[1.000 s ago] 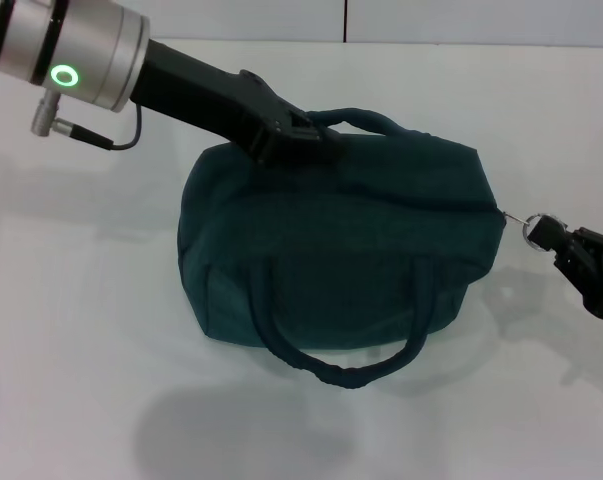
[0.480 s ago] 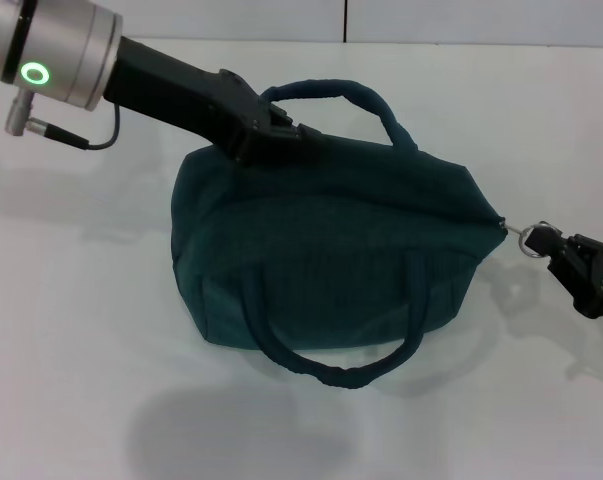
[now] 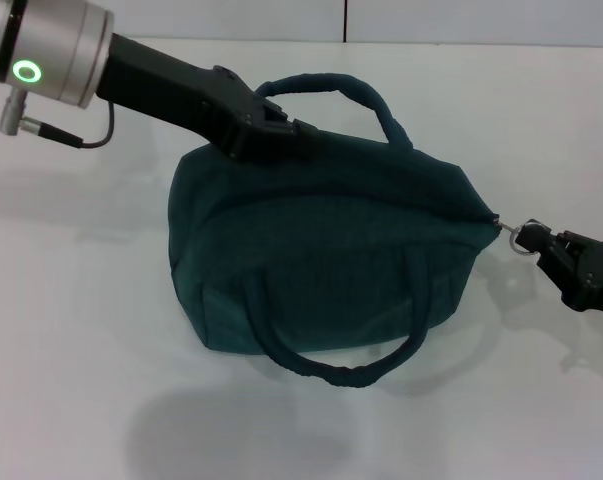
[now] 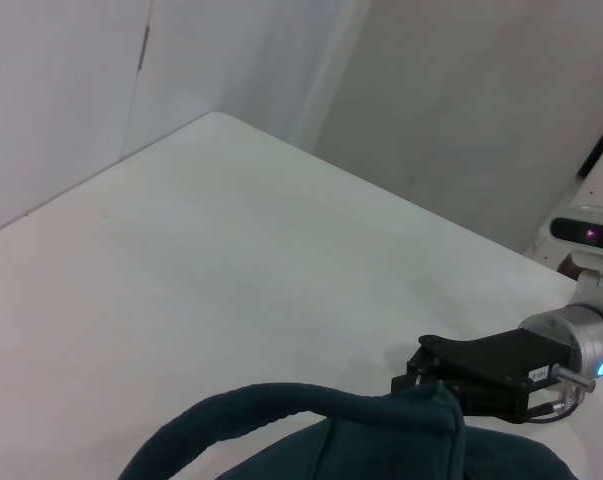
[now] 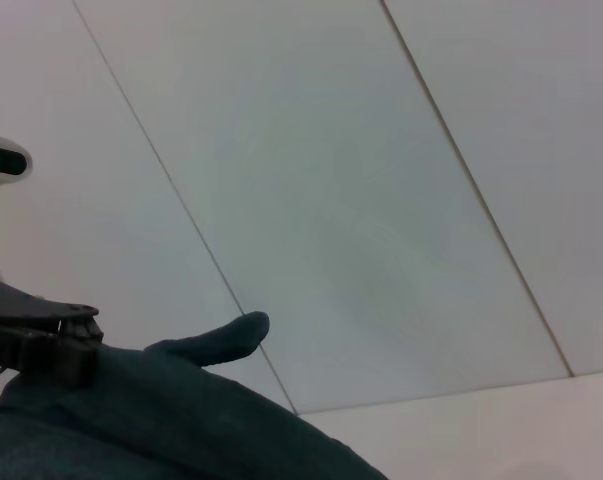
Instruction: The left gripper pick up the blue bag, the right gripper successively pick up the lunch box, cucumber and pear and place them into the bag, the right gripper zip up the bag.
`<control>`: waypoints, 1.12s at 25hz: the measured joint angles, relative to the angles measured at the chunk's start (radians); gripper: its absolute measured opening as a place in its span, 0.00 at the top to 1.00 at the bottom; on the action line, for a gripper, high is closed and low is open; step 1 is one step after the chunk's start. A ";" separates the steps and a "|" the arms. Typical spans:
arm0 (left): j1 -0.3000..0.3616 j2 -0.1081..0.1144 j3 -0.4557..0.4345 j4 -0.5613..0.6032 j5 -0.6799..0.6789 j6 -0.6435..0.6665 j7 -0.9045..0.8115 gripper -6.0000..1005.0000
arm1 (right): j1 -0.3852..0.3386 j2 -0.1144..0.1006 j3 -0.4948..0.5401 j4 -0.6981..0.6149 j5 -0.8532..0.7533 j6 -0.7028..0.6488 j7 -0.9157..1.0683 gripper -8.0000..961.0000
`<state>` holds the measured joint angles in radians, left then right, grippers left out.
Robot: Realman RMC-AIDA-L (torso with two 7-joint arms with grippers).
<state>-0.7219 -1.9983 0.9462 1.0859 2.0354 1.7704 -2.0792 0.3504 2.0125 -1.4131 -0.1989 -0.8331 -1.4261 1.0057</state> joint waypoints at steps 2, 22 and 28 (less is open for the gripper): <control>0.003 0.000 0.000 -0.003 -0.001 0.000 0.000 0.94 | 0.000 0.000 -0.001 0.000 -0.001 -0.005 0.003 0.98; 0.101 -0.020 -0.088 -0.015 -0.189 -0.010 0.173 0.51 | -0.033 -0.026 0.040 0.004 -0.004 -0.008 0.028 0.59; 0.124 -0.029 -0.117 -0.017 -0.223 -0.010 0.219 0.34 | -0.034 -0.044 0.036 0.003 -0.012 -0.149 0.079 0.36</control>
<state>-0.5977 -2.0271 0.8293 1.0693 1.8128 1.7609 -1.8598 0.3168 1.9683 -1.3769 -0.1956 -0.8452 -1.5755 1.0851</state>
